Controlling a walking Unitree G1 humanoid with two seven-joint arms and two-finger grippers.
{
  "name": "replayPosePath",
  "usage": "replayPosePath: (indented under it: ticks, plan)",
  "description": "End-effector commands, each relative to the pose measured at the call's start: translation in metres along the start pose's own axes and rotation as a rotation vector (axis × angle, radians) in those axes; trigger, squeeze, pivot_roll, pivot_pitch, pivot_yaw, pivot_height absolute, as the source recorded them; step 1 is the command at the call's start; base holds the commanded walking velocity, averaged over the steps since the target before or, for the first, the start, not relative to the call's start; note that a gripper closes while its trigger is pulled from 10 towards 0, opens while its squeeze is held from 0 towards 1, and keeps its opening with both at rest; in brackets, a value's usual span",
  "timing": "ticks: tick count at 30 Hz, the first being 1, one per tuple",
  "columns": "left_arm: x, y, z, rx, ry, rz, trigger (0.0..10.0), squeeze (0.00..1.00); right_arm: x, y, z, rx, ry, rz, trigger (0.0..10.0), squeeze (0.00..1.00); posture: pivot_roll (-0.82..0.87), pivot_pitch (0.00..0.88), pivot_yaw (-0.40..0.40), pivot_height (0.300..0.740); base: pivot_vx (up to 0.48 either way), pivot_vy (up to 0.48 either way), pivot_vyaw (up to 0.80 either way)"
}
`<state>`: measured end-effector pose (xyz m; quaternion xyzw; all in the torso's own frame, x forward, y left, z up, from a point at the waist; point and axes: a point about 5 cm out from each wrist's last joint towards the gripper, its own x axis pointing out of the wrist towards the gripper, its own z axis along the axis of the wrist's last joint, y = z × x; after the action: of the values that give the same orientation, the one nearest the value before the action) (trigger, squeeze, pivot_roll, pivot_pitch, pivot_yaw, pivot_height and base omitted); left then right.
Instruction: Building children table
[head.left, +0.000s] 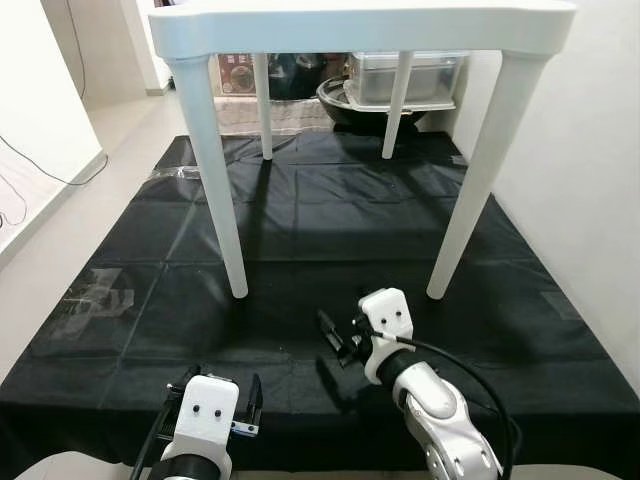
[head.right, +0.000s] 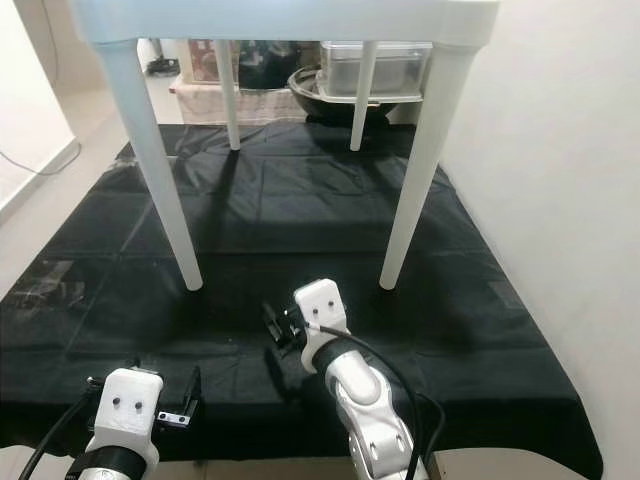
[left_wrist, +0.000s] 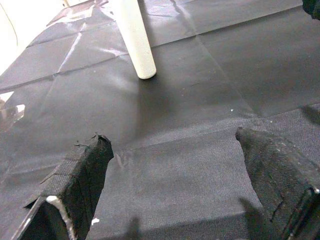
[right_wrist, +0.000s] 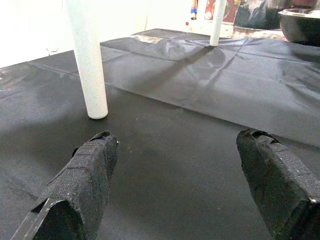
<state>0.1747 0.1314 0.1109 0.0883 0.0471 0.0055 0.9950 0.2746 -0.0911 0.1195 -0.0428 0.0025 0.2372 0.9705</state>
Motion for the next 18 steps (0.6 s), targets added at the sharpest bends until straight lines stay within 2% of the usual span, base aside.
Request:
replayPosePath:
  ticks: [1,10,16,18]
  plan:
    - [-0.0005,-0.0022,-0.0049,0.012,0.013,-0.001,10.0,0.00,-0.0011,0.0008,-0.0016,-0.002,0.004,0.000,10.0,0.00,-0.02,0.029,-0.010,0.734,0.000,0.000,-0.80]
    - [0.0004,-0.0033,-0.0063,0.012,0.010,-0.006,10.0,0.00,-0.0003,0.0010,-0.0046,-0.013,0.009,-0.017,10.0,0.00,-0.02,0.023,-0.008,0.734,0.000,0.000,-0.79]
    - [0.0007,-0.0031,-0.0069,0.009,0.010,-0.007,10.0,0.00,0.0001,0.0021,-0.0043,-0.024,0.003,-0.013,10.0,0.00,-0.02,0.026,-0.010,0.734,0.000,0.000,0.00]
    - [0.0009,-0.0031,-0.0070,0.009,0.008,-0.007,10.0,0.00,0.0005,0.0016,-0.0051,-0.018,0.008,-0.018,10.0,0.00,-0.02,0.026,-0.010,0.734,-0.253,0.000,0.00]
